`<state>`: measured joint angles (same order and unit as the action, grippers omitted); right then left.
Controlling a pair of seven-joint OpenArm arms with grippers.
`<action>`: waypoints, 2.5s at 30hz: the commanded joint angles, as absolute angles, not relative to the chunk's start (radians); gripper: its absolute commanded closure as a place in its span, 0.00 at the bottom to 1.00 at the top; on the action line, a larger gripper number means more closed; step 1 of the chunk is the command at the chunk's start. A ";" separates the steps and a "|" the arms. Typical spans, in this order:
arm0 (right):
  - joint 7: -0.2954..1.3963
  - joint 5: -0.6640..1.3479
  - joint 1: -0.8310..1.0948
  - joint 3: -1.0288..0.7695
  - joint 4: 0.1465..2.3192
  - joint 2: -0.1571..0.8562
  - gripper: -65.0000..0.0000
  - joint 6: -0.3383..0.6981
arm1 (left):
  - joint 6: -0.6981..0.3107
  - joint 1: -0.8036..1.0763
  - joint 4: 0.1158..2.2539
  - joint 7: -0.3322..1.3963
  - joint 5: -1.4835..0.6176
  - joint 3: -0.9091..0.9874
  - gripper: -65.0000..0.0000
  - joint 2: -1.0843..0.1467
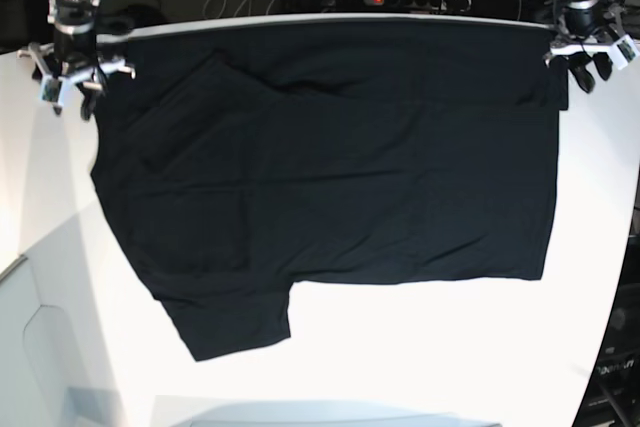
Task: Fold the T-shirt properly
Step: 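Release the edge and move both grippers to the shirt's hem corners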
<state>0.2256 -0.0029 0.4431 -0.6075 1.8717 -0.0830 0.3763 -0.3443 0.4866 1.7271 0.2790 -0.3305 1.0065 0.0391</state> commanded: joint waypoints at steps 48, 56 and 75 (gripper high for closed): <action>0.077 -0.001 -0.618 -0.271 0.464 0.259 0.46 0.466 | -0.346 -0.458 0.705 0.177 -0.096 0.486 0.21 -0.412; 0.077 -0.001 -0.578 -0.271 0.464 0.254 0.80 0.466 | -0.346 -0.582 0.515 0.105 -0.096 0.441 0.21 -0.427; 0.079 -0.001 -0.544 -0.271 0.469 0.254 1.00 0.466 | -0.337 -0.671 0.278 -0.038 -0.097 0.325 0.28 -0.424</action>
